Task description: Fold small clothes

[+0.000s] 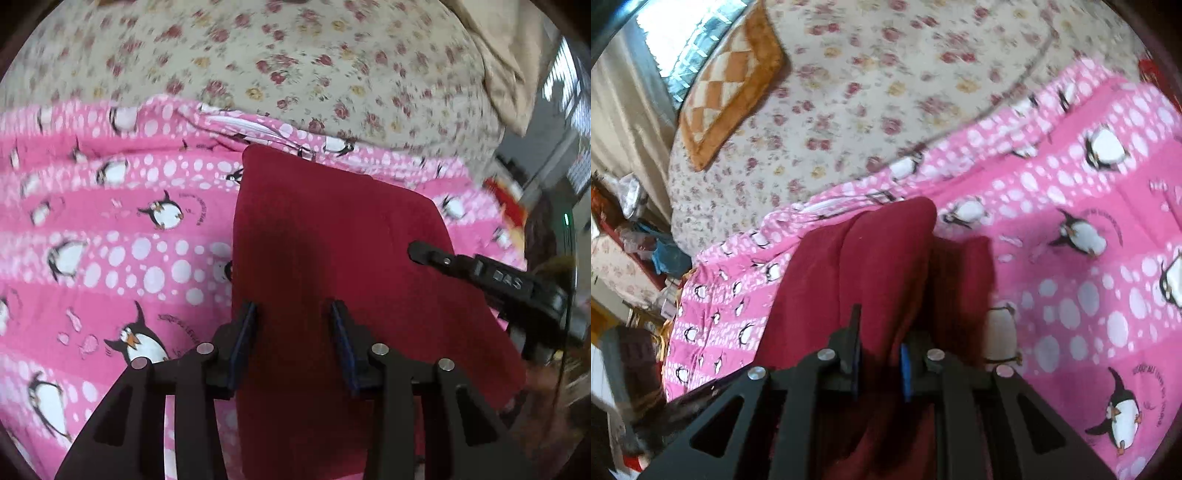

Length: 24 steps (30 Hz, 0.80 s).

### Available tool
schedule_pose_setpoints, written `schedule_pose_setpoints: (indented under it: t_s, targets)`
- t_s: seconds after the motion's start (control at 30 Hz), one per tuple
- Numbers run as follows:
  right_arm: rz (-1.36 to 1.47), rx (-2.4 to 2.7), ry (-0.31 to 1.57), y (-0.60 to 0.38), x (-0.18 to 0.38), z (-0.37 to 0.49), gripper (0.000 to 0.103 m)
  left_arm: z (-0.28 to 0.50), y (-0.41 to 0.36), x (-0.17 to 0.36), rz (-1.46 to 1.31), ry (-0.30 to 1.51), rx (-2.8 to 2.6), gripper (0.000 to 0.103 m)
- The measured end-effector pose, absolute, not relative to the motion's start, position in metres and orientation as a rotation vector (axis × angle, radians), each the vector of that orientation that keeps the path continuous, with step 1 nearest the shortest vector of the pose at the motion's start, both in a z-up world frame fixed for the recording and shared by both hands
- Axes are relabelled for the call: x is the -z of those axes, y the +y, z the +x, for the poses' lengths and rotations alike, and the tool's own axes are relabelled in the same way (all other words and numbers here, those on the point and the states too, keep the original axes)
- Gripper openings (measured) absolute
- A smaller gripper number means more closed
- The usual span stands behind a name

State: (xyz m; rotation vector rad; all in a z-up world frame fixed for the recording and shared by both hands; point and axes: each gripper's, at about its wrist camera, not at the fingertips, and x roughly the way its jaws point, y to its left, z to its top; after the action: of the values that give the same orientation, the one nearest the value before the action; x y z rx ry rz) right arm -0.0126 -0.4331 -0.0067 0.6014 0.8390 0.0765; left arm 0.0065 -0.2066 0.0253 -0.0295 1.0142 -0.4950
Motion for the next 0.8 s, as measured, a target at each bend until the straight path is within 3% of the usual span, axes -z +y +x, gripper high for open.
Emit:
schedule_pose_setpoints:
  t_s: [0.13,0.2,0.23,0.27,0.33,0.43,0.53,0.57,0.63,0.8]
  targets:
    - [0.620,-0.055,0.840,-0.434,0.016,-0.016,0.017,-0.003,-0.211,-0.030,0.038,0.993,0.478,0.019]
    - [0.645,-0.045,0.849,-0.436,0.008,-0.021,0.026,-0.003,-0.207,-0.032,0.018,1.006,0.483,0.019]
    - [0.650,-0.042,0.851,-0.435,0.004,-0.025,0.033,-0.003,-0.206,-0.032,0.006,1.011,0.484,0.019]
    - [0.657,-0.053,0.844,-0.433,-0.004,-0.032,0.048,-0.003,-0.204,-0.031,-0.005,1.015,0.483,0.019]
    - [0.670,-0.083,0.822,-0.427,-0.016,-0.046,0.063,-0.004,-0.202,-0.030,-0.021,1.016,0.480,0.019]
    - [0.675,-0.130,0.823,-0.417,-0.024,-0.060,0.067,-0.007,-0.203,-0.030,-0.015,1.011,0.472,0.019]
    - [0.590,-0.141,0.909,-0.400,-0.017,-0.065,0.063,-0.011,-0.201,-0.031,-0.025,1.022,0.468,0.019]
    - [0.530,-0.133,0.924,-0.393,-0.015,-0.068,0.047,-0.012,-0.200,-0.031,-0.036,1.032,0.471,0.020]
    - [0.418,-0.105,0.953,-0.385,-0.013,-0.073,0.026,-0.016,-0.195,-0.030,-0.069,1.050,0.493,0.021]
    - [0.330,-0.085,0.963,-0.383,-0.001,-0.086,0.018,-0.025,-0.196,-0.020,-0.036,1.043,0.489,0.023]
